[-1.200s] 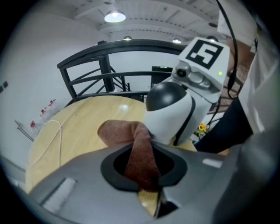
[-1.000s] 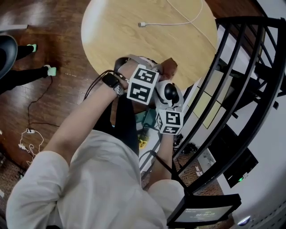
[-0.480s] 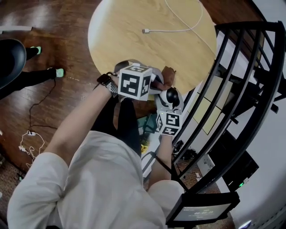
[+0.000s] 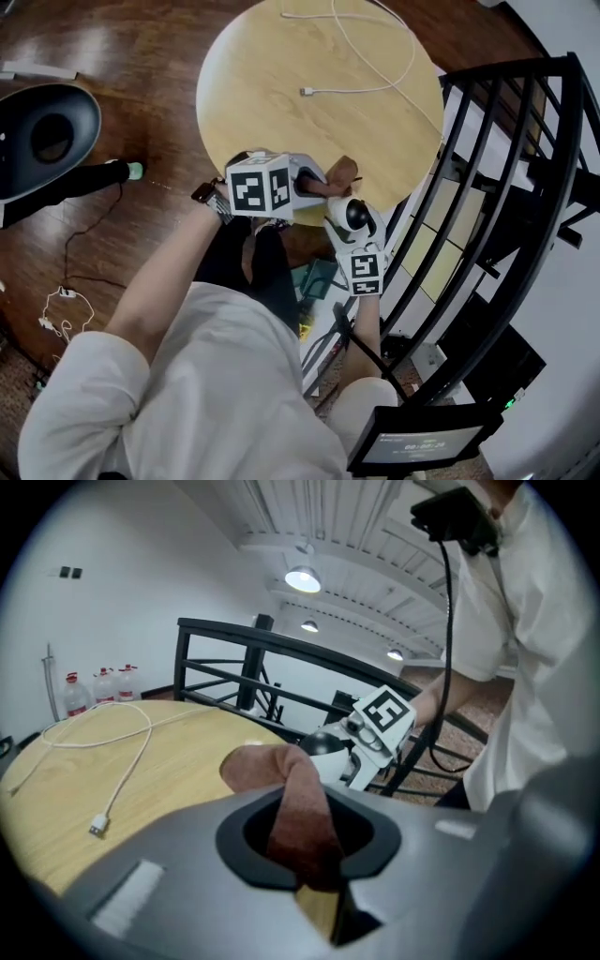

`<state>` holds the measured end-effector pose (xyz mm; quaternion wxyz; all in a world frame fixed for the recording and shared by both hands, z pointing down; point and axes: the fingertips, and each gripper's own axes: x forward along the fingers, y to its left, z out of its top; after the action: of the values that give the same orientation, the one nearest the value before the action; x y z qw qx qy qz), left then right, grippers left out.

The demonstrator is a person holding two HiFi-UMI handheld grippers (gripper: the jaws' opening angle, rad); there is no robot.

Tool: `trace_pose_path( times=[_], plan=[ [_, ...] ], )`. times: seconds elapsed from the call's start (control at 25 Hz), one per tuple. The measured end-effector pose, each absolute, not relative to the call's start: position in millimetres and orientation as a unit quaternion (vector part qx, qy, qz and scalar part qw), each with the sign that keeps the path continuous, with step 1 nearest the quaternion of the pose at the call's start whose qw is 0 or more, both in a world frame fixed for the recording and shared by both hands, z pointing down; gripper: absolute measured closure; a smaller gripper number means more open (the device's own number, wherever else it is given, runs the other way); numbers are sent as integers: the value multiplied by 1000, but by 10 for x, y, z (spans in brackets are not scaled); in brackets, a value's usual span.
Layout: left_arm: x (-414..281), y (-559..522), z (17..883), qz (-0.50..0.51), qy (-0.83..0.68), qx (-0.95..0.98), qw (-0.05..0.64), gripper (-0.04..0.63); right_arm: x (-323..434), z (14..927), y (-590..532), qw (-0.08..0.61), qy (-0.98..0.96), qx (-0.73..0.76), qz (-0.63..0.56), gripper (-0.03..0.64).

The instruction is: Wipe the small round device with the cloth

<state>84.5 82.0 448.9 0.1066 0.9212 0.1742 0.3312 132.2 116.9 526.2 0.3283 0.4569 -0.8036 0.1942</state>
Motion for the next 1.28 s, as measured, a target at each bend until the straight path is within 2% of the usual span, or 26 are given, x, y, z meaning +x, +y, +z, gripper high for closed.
trace_pose_path(
  times=[0.2,0.4,0.52,0.72,0.96,1.28],
  plan=[
    [626,700,4582,342,132,921,132,534,1398,5232,1187,404,-844,326,136,239],
    [442,542,4779,372,64,915,143,532,1295,5216,1105,433,-865,225,113,239],
    [412,522,4778,366,52,916,156,532,1235,5215,1098,432,-870,206,120,261],
    [459,540,4747,355,51,920,160,532,1226,5189,1102,413,-862,265,129,267],
    [479,523,4792,358,42,920,155,532,1125,5180,1099,344,-847,375,156,268],
    [624,542,4820,357,52,918,162,532,1112,5149,1051,296,-804,485,174,270]
  ],
)
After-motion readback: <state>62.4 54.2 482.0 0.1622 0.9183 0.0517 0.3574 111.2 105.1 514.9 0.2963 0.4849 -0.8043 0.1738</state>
